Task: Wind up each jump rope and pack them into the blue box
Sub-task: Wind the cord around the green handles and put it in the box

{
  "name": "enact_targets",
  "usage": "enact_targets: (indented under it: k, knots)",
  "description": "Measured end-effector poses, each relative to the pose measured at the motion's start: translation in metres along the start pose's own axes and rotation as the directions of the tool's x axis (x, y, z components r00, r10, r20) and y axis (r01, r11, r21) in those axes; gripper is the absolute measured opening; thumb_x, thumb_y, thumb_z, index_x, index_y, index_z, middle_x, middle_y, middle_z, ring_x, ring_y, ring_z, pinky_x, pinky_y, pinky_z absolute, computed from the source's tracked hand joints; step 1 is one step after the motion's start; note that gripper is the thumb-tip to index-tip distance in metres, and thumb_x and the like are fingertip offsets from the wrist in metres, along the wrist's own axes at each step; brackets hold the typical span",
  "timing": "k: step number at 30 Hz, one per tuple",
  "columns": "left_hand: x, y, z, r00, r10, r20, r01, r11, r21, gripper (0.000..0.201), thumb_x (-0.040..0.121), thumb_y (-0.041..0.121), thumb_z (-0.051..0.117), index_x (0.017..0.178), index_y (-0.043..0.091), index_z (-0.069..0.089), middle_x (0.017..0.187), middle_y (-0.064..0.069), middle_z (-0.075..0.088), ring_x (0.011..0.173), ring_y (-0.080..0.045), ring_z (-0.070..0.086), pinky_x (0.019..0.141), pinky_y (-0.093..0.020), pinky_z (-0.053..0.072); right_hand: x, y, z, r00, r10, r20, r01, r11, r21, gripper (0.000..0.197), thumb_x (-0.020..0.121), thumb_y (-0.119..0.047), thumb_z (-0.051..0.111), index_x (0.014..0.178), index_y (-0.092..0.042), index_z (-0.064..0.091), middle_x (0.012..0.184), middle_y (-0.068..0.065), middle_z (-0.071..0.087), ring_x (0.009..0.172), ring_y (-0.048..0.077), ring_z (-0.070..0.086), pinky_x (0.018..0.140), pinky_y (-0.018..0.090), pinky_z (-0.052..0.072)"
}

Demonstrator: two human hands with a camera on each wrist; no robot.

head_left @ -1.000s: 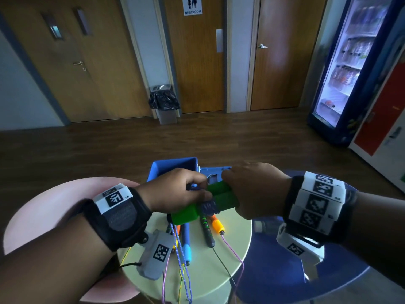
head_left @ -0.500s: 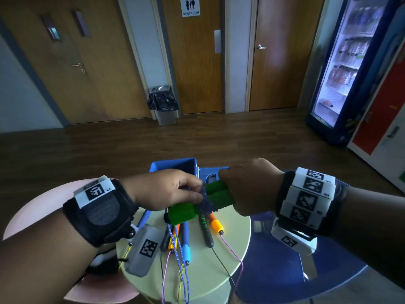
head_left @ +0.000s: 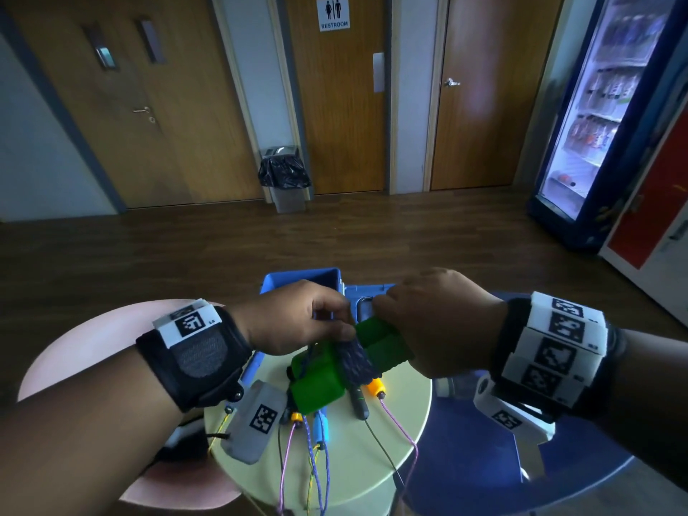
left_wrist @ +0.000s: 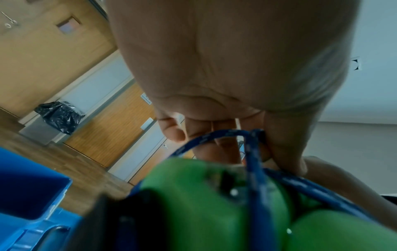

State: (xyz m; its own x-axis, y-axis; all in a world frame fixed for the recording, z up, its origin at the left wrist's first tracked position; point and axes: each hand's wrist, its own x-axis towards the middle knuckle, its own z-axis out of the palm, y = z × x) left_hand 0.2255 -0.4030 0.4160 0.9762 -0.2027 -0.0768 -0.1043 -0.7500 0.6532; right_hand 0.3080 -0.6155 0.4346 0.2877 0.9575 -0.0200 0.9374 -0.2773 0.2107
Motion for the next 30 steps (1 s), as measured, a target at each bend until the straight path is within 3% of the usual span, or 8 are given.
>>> enact_targets:
  k: [4,7,9,16,20,25,28,30]
  knots:
    - [0.003,0.002,0.004,0.999,0.014,-0.040,-0.020,0.990,-0.139,0.027,0.084,0.038,0.065,0.078,0.012,0.066,0.076,-0.011,0.065,0.071,-0.015,0.058,0.070,-0.034,0.048,-0.005,0.011,-0.006,0.999,-0.040,0.023,0.039,0.998,0.047,0.028,0.076,-0.037,0.059,0.095,-0.036,0.039,0.095,-0.008,0.058,0.091,0.022,0.061,0.074,0.035,0.052]
    - [0.006,0.006,0.006,0.999,0.029,-0.046,-0.040,0.965,-0.259,0.021,0.092,0.024,0.066,0.072,0.017,0.062,0.069,0.011,0.063,0.068,-0.003,0.056,0.068,-0.018,0.043,-0.012,0.017,-0.013,0.998,-0.055,0.010,0.054,0.993,0.105,0.032,0.073,-0.038,0.062,0.097,-0.038,0.040,0.092,-0.011,0.053,0.089,0.021,0.060,0.073,0.037,0.053]
    - [0.007,0.008,0.007,0.998,0.030,-0.047,-0.043,0.951,-0.307,0.021,0.095,0.010,0.060,0.075,0.017,0.061,0.069,0.015,0.065,0.068,0.001,0.057,0.070,-0.013,0.044,-0.016,0.021,-0.016,0.997,-0.077,0.007,0.076,0.991,0.108,0.036,0.071,-0.039,0.063,0.099,-0.037,0.041,0.091,-0.011,0.052,0.085,0.021,0.061,0.070,0.037,0.053]
    - [0.001,0.014,0.009,0.997,0.040,-0.061,-0.061,0.915,-0.400,0.016,0.092,0.019,0.059,0.078,0.013,0.063,0.075,-0.005,0.070,0.070,-0.018,0.065,0.074,-0.027,0.052,-0.024,0.034,-0.019,0.984,-0.146,0.099,0.157,0.981,-0.117,0.030,0.076,-0.036,0.059,0.104,-0.032,0.046,0.098,-0.007,0.061,0.092,0.022,0.061,0.076,0.040,0.054]
    - [0.003,0.016,0.012,0.997,0.018,-0.070,-0.045,0.907,-0.418,0.017,0.089,0.023,0.066,0.073,0.029,0.065,0.060,0.007,0.058,0.056,-0.008,0.055,0.058,-0.019,0.047,-0.018,0.035,-0.026,0.967,-0.186,0.172,0.220,0.953,-0.210,0.025,0.075,-0.030,0.060,0.098,-0.027,0.048,0.089,-0.004,0.062,0.083,0.025,0.062,0.076,0.040,0.055]
    - [0.009,0.012,0.011,0.997,0.001,-0.083,-0.029,0.943,-0.332,0.010,0.076,0.044,0.066,0.075,0.035,0.070,0.076,0.013,0.065,0.077,-0.003,0.058,0.078,-0.021,0.047,-0.015,0.032,-0.028,0.957,-0.242,0.159,0.269,0.946,-0.181,0.032,0.075,-0.033,0.065,0.100,-0.028,0.046,0.090,-0.006,0.059,0.083,0.022,0.060,0.076,0.040,0.055]
    - [0.009,0.013,0.010,0.994,-0.005,-0.106,-0.034,0.931,-0.364,0.018,0.088,0.019,0.069,0.073,0.028,0.068,0.072,0.016,0.065,0.073,0.003,0.059,0.075,-0.013,0.045,-0.017,0.037,-0.029,0.966,-0.244,0.086,0.252,0.962,-0.106,0.034,0.074,-0.038,0.061,0.097,-0.035,0.035,0.094,-0.008,0.057,0.086,0.022,0.060,0.073,0.039,0.055]
    - [0.008,0.013,0.007,0.994,-0.013,-0.110,-0.029,0.929,-0.369,0.026,0.094,-0.001,0.060,0.075,0.016,0.063,0.067,0.016,0.064,0.068,0.006,0.058,0.070,-0.008,0.042,-0.018,0.039,-0.027,0.970,-0.240,0.042,0.243,0.968,-0.067,0.037,0.072,-0.040,0.059,0.097,-0.037,0.031,0.094,-0.008,0.056,0.085,0.022,0.061,0.071,0.039,0.054]
